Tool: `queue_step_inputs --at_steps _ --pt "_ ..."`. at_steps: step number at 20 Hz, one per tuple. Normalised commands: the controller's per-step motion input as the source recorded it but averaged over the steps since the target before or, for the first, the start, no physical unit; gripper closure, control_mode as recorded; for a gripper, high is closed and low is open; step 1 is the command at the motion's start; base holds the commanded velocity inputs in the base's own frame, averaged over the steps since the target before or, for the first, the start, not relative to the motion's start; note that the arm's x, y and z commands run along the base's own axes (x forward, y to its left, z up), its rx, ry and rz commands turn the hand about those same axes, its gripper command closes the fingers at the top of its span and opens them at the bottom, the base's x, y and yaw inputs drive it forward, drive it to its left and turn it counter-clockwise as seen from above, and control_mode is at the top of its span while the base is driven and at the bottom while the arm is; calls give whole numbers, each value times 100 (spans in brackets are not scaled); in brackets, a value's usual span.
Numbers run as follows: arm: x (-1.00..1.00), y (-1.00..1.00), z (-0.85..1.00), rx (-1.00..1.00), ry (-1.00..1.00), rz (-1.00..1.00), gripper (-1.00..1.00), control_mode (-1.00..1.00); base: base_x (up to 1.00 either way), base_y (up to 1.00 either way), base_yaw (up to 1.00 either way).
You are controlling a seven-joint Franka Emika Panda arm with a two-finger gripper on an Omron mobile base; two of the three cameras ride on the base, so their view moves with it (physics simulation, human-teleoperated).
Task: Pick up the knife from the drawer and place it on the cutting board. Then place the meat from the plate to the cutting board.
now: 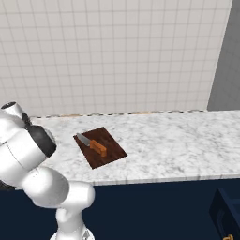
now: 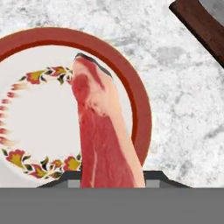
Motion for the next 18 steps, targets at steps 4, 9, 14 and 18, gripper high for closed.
queue_step_inputs --at_steps 4,9,14,18 --pt "8 -97 66 7 0 -6 100 -100 0 0 0" --pt "7 -99 41 4 0 0 100 -100 0 0 0" --pt "29 -98 5 3 0 0 100 -100 0 0 0" --pt "34 -80 10 1 0 6 100 -100 0 0 0"
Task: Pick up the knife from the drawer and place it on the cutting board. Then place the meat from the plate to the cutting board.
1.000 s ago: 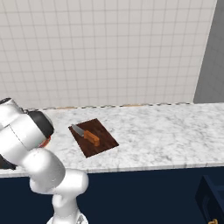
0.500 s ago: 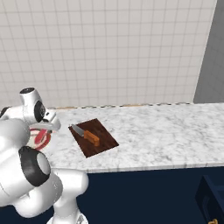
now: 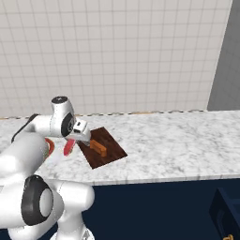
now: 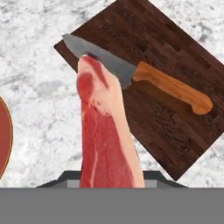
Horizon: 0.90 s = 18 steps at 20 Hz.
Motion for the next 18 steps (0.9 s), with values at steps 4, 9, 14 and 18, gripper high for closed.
queue_step_inputs --at_steps 4,9,14,18 --pt "58 -69 14 0 6 16 100 -100 0 0 0" --pt "47 -72 0 0 4 21 100 -100 0 0 0" --pt "36 -54 -3 0 1 27 100 -100 0 0 0" --pt "23 -19 -24 0 2 35 100 -100 0 0 0"
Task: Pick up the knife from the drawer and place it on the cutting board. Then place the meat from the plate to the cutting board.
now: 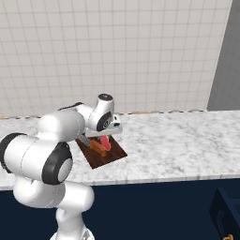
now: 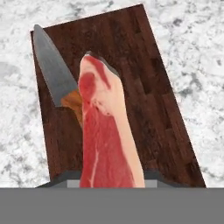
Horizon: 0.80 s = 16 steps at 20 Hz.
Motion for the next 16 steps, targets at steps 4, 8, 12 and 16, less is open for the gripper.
queue_step_inputs --at_steps 4,8,12,16 --pt "34 -3 -32 0 0 27 100 -100 0 0 0" --pt "54 0 -28 0 0 20 100 -100 0 0 0" --pt "49 0 -32 0 0 15 100 -100 0 0 0" --pt "30 0 -49 0 0 7 100 -100 0 0 0"
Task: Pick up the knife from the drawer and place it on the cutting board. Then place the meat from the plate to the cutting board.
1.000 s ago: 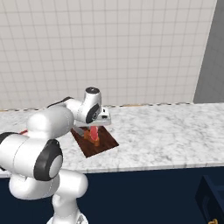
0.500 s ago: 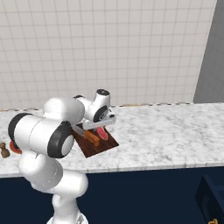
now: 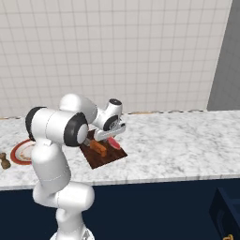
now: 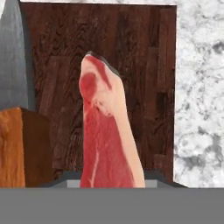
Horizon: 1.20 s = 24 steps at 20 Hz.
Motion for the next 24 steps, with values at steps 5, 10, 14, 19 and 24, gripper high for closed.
queue_step_inputs --at_steps 5,10,14,19,24 --pt "35 7 -39 -1 0 0 100 -100 0 0 0" --pt "44 23 -35 -3 0 0 100 -100 0 0 0" --pt "26 21 -20 -2 0 0 -100 -100 0 0 0" --pt "-13 7 5 0 0 0 -100 -100 0 0 0" --pt "-27 21 16 0 0 -1 -100 -100 0 0 0"
